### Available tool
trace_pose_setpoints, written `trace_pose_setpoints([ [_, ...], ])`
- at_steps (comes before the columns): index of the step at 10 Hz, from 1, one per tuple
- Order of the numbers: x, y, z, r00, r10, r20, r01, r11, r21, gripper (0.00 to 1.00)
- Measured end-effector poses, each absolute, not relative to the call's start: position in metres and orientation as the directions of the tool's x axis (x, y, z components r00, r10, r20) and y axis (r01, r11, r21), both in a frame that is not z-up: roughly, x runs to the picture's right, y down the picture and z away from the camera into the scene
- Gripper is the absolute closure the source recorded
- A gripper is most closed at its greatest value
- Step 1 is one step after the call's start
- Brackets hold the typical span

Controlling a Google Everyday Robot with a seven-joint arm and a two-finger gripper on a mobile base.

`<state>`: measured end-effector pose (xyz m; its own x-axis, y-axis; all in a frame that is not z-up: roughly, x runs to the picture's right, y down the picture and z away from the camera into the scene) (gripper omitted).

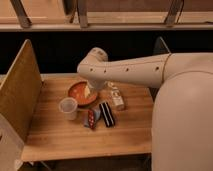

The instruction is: Move the arm in a circular motion

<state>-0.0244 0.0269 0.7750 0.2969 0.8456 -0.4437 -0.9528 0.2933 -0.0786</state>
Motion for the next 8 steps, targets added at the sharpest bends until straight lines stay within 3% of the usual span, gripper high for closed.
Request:
trace_pose_setpoints([
  [2,-0.006,0.01,0.808,0.275,0.841,-0.466,-0.952,0.305,-0.01,0.2],
  [5,-0.003,-0.063,0.843,0.319,0.853,-0.412,-0.927,0.371,0.049,0.2],
  [8,-0.077,-0.118,0.873,0.453,0.838,-0.305,-0.89,0.445,-0.098,0.2],
])
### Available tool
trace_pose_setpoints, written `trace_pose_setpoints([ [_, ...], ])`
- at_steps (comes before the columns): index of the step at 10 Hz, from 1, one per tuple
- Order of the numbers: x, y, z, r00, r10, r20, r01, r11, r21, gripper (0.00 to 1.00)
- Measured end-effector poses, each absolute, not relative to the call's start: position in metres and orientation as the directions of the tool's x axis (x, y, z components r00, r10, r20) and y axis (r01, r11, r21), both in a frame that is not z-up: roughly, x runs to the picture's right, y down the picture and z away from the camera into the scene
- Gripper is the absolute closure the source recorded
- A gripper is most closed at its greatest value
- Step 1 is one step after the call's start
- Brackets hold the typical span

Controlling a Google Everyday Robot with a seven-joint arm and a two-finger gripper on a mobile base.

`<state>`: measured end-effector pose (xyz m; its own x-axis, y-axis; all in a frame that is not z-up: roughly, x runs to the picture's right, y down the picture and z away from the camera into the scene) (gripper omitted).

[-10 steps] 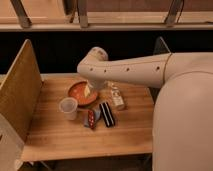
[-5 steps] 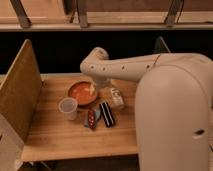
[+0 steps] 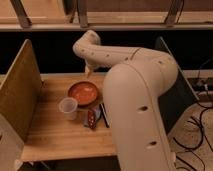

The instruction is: Move the arm in a circular motion

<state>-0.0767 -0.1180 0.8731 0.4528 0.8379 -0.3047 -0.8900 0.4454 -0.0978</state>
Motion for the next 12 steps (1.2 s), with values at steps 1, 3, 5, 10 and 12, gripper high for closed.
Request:
trace_pose_setpoints([
  [1,-0.112,-0.117,0.879,0.49,0.827,-0.275,-0.871,0.455,-0.185,0.2],
  [3,-0.182,-0.091,0.879,0.568,0.789,-0.234,-0.802,0.466,-0.373,0.2],
  [5,-0.227,-0.05,0.858,0.663,0.713,-0.228,-0.704,0.49,-0.514,0.2],
  [10,-0.213,-0.007,0.779,0.763,0.597,-0.249,-0.626,0.584,-0.517,0.2],
  [12,-0.169,0.008,0.756,0.711,0.628,-0.317,-0.696,0.566,-0.441,0.2],
])
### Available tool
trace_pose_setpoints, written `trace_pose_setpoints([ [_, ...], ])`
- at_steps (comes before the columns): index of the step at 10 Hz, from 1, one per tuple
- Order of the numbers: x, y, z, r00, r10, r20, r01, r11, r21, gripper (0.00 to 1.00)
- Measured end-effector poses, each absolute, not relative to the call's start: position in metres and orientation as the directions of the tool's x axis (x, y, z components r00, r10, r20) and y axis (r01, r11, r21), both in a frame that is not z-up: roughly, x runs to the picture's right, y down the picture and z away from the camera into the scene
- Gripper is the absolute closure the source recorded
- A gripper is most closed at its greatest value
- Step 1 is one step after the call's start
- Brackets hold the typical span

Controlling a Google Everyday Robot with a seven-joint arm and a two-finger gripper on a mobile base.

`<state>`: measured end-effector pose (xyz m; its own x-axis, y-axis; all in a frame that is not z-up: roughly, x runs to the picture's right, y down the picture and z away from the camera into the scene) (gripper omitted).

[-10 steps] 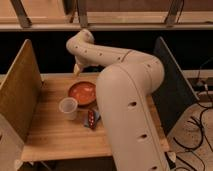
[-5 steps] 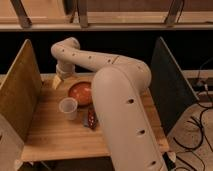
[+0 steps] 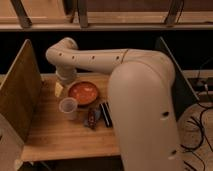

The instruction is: Move the arm in a circular motion

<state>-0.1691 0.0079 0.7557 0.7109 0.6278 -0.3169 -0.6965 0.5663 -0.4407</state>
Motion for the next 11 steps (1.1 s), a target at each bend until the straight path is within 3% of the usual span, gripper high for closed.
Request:
trace_pose_setpoints([
  [4,-0.067,0.005,0.718,0.545,0.734,-0.405,-0.836,0.511,-0.2,0.2],
  [6,-0.012,-0.013,0.717,0.467,0.789,-0.399,-0.875,0.476,-0.084,0.2],
  [11,0.008,-0.074,0.782,0.476,0.834,-0.279,-0.877,0.472,-0.085,0.2],
])
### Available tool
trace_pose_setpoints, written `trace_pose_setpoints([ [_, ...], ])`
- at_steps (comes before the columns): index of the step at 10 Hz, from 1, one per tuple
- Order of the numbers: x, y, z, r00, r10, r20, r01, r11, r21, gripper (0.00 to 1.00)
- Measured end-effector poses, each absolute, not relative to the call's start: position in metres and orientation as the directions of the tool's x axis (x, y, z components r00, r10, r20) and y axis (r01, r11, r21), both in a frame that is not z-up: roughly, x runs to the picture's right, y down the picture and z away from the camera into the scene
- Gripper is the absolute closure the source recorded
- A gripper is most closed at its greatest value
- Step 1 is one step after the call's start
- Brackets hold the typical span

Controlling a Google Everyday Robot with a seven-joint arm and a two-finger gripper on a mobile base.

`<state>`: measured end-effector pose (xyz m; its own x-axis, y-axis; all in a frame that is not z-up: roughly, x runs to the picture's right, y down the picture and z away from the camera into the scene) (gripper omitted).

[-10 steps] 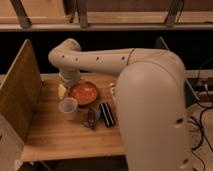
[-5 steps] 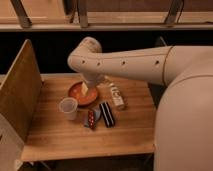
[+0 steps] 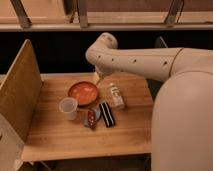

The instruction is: Move the arm in a circular motion

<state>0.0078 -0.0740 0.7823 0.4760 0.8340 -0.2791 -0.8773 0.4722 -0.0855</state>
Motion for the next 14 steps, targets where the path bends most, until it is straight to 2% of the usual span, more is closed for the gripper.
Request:
trace_pose_setpoints([
  [2,-0.026,-0.089,0.807,0.51,0.826,-0.241,-0.86,0.485,-0.16,0.2],
  [4,-0.069,-0.079,0.809,0.576,0.786,-0.227,-0.814,0.525,-0.248,0.2],
  [6,-0.119,-0.047,0.795,0.682,0.696,-0.225,-0.723,0.595,-0.352,0.2],
  [8,-0.166,-0.007,0.765,0.774,0.592,-0.224,-0.622,0.647,-0.441,0.2],
  [12,-0.177,0.027,0.711,0.788,0.557,-0.261,-0.611,0.655,-0.444,0.2],
  [14,-0.138,0.026,0.691,0.713,0.626,-0.316,-0.7,0.614,-0.364,0.2],
])
